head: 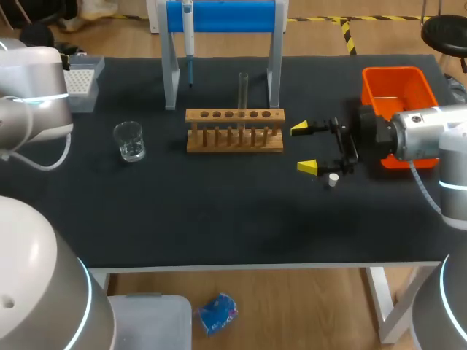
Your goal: Invert the test tube, pick up the pipette, mount the tip to pipette, aspirate from beaker and dispense into the tube, eject the tip, return the pipette, and cap with the stopper.
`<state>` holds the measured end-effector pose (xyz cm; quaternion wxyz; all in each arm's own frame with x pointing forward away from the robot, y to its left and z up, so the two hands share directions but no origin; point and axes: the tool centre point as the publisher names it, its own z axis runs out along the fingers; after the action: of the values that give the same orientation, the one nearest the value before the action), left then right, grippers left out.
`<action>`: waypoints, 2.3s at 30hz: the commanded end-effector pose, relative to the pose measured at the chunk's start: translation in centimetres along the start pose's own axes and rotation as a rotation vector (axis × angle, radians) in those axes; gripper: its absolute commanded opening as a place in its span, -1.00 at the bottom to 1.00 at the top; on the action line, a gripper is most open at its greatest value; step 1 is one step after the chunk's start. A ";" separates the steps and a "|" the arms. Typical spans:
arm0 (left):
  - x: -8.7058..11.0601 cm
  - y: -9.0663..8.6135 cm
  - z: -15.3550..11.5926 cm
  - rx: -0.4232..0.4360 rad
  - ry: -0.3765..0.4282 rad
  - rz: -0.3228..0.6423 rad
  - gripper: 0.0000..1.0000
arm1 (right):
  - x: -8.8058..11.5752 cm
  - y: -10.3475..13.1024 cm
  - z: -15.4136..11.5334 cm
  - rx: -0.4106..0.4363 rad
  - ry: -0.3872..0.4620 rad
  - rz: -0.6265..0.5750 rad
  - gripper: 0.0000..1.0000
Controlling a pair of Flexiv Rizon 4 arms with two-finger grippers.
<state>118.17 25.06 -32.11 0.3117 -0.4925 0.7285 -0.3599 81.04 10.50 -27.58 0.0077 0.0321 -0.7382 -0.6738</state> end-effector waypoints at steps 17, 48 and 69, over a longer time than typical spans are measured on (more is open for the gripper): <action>6.2 -4.9 -10.6 0.054 0.150 0.154 -1.00 | 0.0 -0.1 0.0 -0.001 0.000 -0.001 1.00; 31.6 -4.2 -25.4 0.016 0.640 0.360 -1.00 | 0.0 -0.1 0.0 -0.001 0.000 -0.001 1.00; 41.4 -5.6 -27.6 -0.012 0.738 0.480 -1.00 | 0.0 -0.1 0.0 -0.001 0.000 -0.001 1.00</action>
<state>85.46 -7.70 -16.49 0.1004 -0.1461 0.8804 -0.4398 81.04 10.51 -27.59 0.0077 0.0320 -0.7382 -0.6738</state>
